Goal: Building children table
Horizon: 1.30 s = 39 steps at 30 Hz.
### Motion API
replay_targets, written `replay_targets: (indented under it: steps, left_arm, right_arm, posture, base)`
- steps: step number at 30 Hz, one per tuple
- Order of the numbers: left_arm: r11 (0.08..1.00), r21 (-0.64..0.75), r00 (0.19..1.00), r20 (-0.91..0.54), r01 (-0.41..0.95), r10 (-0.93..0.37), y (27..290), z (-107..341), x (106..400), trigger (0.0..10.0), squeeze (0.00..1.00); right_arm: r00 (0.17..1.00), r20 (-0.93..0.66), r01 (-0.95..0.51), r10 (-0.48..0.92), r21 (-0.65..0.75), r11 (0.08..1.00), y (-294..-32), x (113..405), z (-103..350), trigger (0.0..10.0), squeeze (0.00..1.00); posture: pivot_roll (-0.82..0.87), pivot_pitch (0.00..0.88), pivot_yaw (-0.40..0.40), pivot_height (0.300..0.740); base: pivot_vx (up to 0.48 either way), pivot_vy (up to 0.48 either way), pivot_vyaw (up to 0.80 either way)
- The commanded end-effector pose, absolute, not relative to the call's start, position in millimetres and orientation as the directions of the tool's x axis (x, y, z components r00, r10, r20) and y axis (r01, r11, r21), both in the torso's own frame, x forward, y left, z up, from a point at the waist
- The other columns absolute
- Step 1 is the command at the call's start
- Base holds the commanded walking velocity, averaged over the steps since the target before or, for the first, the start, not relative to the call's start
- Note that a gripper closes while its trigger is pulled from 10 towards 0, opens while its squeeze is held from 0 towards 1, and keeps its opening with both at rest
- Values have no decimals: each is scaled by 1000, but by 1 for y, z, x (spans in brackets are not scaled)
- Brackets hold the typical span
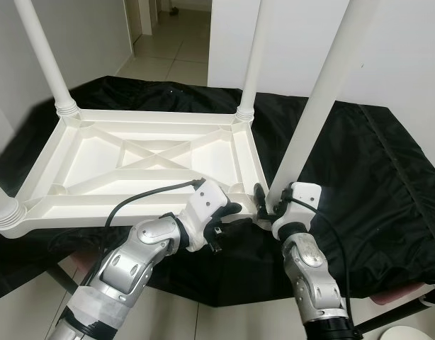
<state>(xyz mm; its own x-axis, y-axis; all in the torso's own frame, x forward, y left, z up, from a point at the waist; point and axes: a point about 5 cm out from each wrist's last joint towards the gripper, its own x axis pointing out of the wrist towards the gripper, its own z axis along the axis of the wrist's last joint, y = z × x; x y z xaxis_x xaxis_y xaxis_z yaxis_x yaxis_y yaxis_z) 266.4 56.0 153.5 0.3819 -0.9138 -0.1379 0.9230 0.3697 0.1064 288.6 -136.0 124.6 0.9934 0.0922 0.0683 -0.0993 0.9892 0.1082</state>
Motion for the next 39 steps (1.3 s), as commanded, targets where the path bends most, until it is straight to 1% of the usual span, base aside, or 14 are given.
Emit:
replay_targets:
  steps: [1,2,8,12,19,24,25,27,28,29,30,31,32,39]
  left_arm:
    - [338,103,351,-144,935,-925,54,153,263,10000,0]
    - [337,104,349,-145,936,-926,54,152,263,10000,0]
    - [332,111,346,-144,937,-927,53,154,265,10000,0]
    - [332,113,346,-143,936,-927,53,154,266,10000,0]
    - [333,123,348,-138,935,-927,53,157,268,10000,0]
    - [335,125,350,-137,934,-926,54,158,268,10000,0]
    - [339,128,355,-136,932,-925,54,158,268,10000,0]
    - [339,128,355,-136,932,-925,54,158,268,10000,0]
    - [341,129,358,-135,931,-924,55,158,268,10000,0]
    - [341,129,358,-135,931,-924,55,158,268,10000,0]
    - [345,129,361,-134,930,-923,55,158,268,10000,0]
    - [345,129,361,-134,930,-923,55,158,268,10000,0]
    - [347,129,363,-134,929,-922,55,159,268,10000,0]
    - [353,127,368,-129,927,-921,55,159,268,10000,0]
  right_arm:
    - [988,65,-147,141,106,983,-138,288,122,10000,0]
    - [978,70,-202,196,82,976,-139,289,123,10000,0]
    - [929,71,-364,363,13,931,-147,298,126,10000,0]
    - [915,71,-398,397,-5,918,-148,301,128,10000,0]
    - [835,42,-544,548,-75,835,-147,315,135,10000,0]
    - [816,28,-573,577,-80,815,-146,316,135,10000,0]
    - [782,-8,-622,623,-84,779,-146,317,131,10000,0]
    - [782,-8,-622,623,-84,779,-146,317,131,10000,0]
    - [766,-23,-642,642,-84,762,-147,317,128,8745,0]
    - [766,-23,-642,642,-84,762,-147,317,128,8745,0]
    - [755,-38,-655,654,-83,751,-148,316,126,2627,0]
    - [755,-38,-655,654,-83,751,-148,316,126,2627,0]
    - [745,-49,-667,665,-76,741,-151,316,123,0,0]
    - [729,-71,-684,680,-55,728,-158,313,115,0,0]
  posture:
    - [40,0,-47,740]
    - [40,0,-44,740]
    - [41,0,-41,740]
    - [42,0,-41,740]
    - [54,0,-45,740]
    - [58,0,-46,740]
    - [66,0,-52,740]
    - [66,0,-52,740]
    - [68,0,-54,740]
    - [68,0,-54,740]
    - [70,0,-55,740]
    - [70,0,-55,740]
    - [71,0,-57,740]
    - [67,0,-58,740]
  base:
    - [0,0,0]
    - [0,0,0]
    - [0,0,0]
    - [0,0,0]
    - [0,0,0]
    - [0,0,0]
    - [0,0,0]
    - [0,0,0]
    - [0,0,0]
    - [0,0,0]
    - [0,0,0]
    - [0,0,0]
    - [0,0,0]
    - [0,0,0]
